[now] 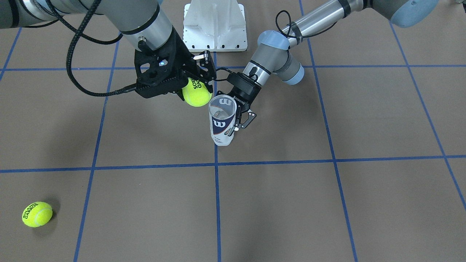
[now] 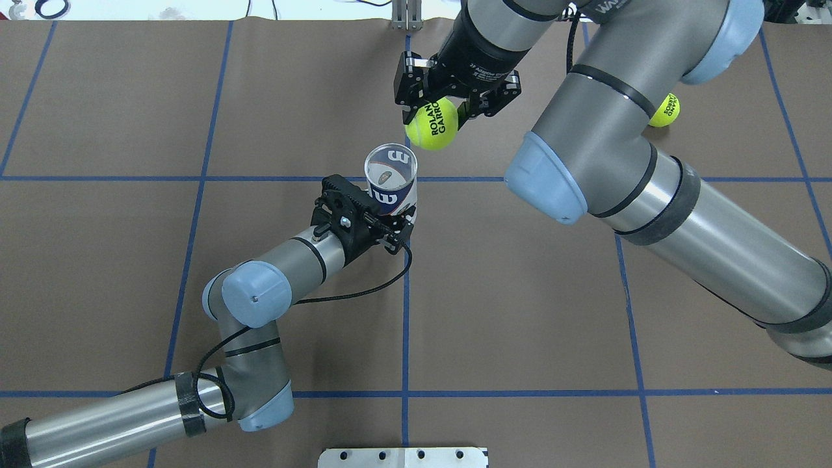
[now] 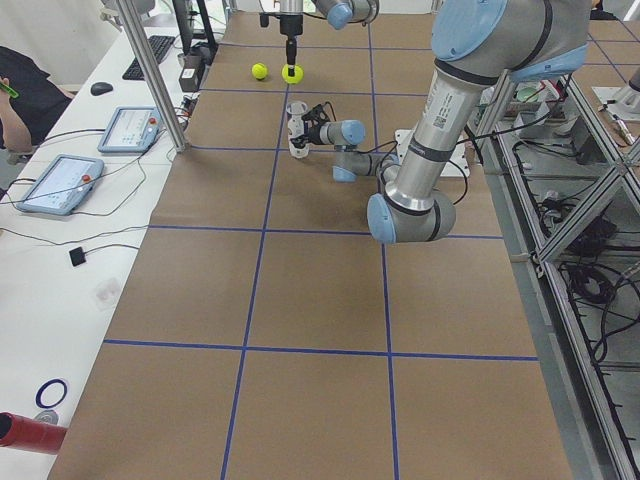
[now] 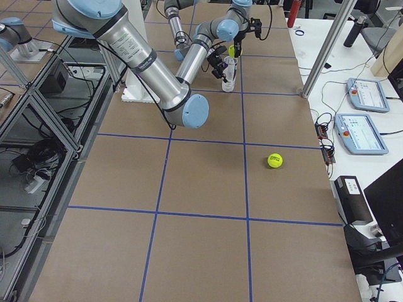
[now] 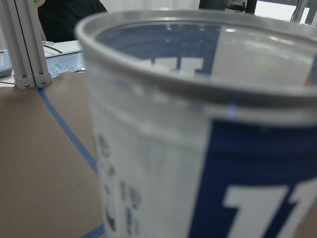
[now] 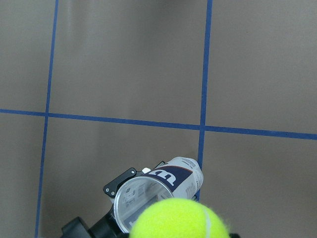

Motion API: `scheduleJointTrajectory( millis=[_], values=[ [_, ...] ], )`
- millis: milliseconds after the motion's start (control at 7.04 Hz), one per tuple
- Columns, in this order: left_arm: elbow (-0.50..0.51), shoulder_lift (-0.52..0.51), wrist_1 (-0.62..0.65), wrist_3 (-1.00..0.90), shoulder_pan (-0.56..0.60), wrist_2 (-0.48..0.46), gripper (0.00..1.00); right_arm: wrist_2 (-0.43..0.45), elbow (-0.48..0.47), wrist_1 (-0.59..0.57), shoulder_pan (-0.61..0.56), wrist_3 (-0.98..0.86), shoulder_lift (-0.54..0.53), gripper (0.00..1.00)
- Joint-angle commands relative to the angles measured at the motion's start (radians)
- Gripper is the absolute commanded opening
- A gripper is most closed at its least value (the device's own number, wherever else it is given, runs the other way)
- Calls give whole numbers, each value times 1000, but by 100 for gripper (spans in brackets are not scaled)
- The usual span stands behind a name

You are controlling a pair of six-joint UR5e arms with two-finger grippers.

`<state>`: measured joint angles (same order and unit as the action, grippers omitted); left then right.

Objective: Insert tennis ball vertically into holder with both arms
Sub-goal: 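Carry the ball with the right gripper above the tube opening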

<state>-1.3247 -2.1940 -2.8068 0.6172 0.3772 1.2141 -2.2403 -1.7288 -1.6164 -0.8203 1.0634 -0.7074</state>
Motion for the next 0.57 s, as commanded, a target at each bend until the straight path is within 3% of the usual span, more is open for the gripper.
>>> scheduleJointTrajectory(
  millis=[0,426],
  values=[
    [-1,-9,1,-1,3,1,67,39,67,73,47,56,31,0],
    [-1,-9,1,-1,3,1,67,64,83,75,63,55,35,0]
  ],
)
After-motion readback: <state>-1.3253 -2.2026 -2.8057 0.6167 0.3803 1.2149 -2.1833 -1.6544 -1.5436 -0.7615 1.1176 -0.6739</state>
